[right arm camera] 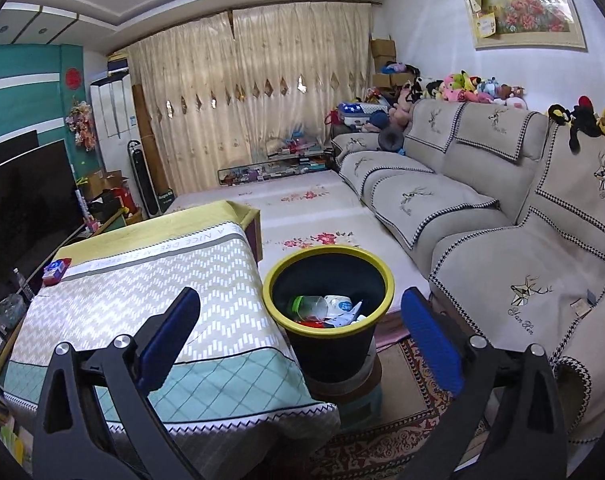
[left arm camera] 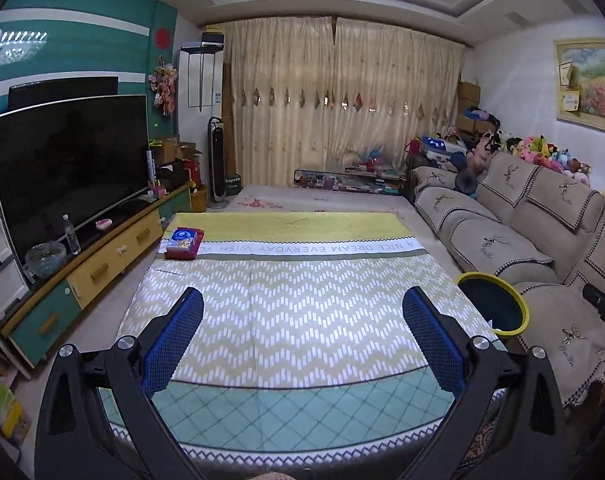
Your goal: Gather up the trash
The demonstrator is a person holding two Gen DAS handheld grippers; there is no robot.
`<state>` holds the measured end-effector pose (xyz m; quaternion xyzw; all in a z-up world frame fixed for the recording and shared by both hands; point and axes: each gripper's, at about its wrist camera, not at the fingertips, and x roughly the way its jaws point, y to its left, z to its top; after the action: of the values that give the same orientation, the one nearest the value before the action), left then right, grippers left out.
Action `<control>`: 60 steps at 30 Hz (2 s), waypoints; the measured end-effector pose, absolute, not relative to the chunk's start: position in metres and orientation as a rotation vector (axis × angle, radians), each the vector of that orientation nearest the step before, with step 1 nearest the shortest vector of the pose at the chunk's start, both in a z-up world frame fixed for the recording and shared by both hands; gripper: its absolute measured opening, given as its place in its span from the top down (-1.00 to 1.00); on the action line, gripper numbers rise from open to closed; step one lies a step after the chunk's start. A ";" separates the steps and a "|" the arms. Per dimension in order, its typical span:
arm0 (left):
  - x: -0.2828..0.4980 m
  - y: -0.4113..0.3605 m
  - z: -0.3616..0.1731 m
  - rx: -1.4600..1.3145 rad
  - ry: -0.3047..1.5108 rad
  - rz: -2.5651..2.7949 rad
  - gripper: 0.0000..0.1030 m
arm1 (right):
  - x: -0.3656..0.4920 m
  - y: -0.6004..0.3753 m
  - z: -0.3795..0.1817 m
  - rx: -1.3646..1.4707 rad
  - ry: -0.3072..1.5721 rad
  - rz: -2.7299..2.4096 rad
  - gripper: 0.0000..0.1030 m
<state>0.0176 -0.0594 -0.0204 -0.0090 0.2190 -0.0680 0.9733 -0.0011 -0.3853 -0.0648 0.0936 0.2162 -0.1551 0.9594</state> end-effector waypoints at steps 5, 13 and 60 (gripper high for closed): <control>0.005 -0.055 -0.019 -0.014 0.432 -0.090 -0.91 | -0.010 -0.388 -0.059 0.191 0.416 -0.325 -0.86; 0.011 -0.059 -0.019 -0.013 0.436 -0.062 -0.91 | -0.011 -0.386 -0.058 0.163 0.421 -0.314 -0.86; 0.024 -0.069 -0.027 -0.027 0.474 -0.103 -0.91 | -0.001 -0.377 -0.069 0.180 0.433 -0.288 -0.86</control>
<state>0.0243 -0.0688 -0.0271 -0.0134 0.2347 -0.0508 0.9707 -0.0011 -0.3773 -0.0685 0.0888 0.2139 -0.1421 0.9624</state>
